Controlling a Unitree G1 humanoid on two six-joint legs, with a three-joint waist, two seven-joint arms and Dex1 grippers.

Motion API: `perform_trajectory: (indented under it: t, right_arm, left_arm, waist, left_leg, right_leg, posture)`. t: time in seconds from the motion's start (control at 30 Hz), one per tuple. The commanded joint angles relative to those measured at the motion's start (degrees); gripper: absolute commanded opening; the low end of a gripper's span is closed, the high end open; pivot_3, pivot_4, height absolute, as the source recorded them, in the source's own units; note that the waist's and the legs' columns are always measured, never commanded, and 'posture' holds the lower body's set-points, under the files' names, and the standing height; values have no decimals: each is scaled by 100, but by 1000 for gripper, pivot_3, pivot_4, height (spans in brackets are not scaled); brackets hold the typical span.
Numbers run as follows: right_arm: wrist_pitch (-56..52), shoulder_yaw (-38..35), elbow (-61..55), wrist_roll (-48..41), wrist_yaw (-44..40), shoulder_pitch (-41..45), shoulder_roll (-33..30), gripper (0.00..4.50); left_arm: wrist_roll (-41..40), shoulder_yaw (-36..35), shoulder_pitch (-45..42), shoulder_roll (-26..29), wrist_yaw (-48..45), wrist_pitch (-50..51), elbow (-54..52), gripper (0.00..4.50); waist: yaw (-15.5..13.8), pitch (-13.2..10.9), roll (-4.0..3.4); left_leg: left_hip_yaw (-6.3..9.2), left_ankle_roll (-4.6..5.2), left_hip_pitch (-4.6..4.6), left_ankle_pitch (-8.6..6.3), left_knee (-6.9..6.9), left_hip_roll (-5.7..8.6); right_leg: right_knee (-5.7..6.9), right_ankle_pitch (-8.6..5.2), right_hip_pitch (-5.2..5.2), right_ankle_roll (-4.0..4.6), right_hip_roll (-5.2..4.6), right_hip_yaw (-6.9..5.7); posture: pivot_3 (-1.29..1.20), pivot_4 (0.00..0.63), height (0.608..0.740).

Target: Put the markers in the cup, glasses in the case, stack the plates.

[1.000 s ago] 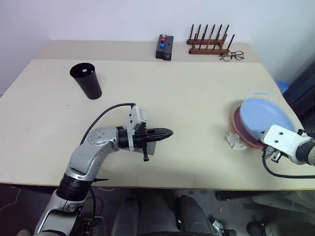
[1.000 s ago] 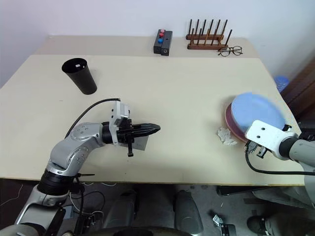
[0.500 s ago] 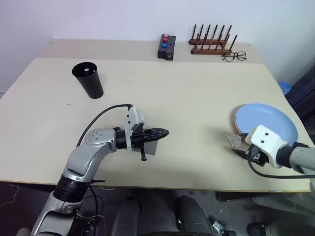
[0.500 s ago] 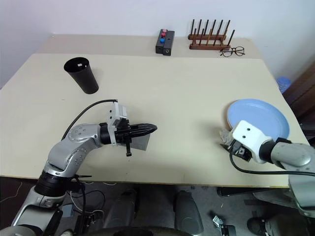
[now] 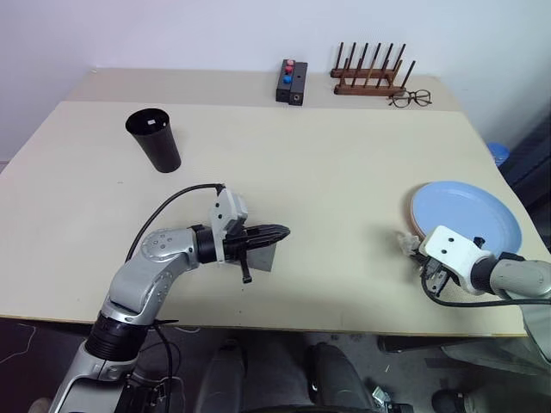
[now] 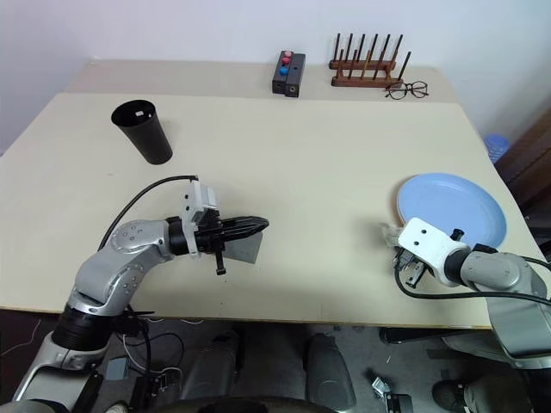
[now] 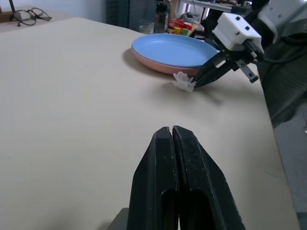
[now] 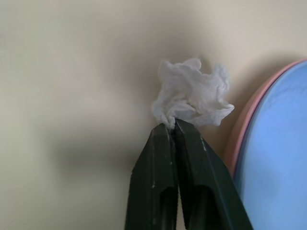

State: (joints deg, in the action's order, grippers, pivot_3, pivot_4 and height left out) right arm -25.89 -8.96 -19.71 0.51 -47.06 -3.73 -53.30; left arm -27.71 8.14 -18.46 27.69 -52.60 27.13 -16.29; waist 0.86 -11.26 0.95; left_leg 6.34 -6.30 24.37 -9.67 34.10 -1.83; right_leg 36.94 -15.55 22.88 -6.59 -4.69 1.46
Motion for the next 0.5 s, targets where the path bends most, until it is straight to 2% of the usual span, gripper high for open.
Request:
perform_trajectory:
  t: [0.03, 0.3, 0.4, 0.5]
  right_arm:
    - [24, -329, -375, -285, 9, 413, -16, 71]
    - [-40, -442, 580, 137, 178, 888, -649, 71]
    - [379, -277, 1059, 364, 164, 766, -843, 935]
    - [607, -187, 1239, 430, 268, 934, -788, 2438]
  left_arm:
    - [-34, -110, -2, 31, 48, -65, -260, 0]
    - [-26, -231, -42, 57, 293, 9, -294, 0]
    - [0, -325, 55, 117, 389, -36, -323, 0]
    - [14, -497, 218, 208, 545, -46, -434, 0]
  waist:
    - [21, 0, 0]
    - [-30, -1, 0]
    - [-12, -1, 0]
    - [36, -1, -3]
  left_leg:
    - [0, 0, 0, 0, -1, 0]
    - [0, 0, 4, 0, 0, 1]
    - [0, 2, 3, -1, -4, 1]
    - [0, 3, 2, -1, -10, 0]
  right_leg:
    - [1, 0, 1, -1, 0, 0]
    - [-9, 1, -1, 2, -1, 0]
    - [-9, 1, -1, 2, -1, 0]
    - [-6, 1, 3, 2, 0, 0]
  posture:
    - [0, 150, 740]
    - [0, 150, 740]
    - [0, 150, 740]
    - [0, 150, 740]
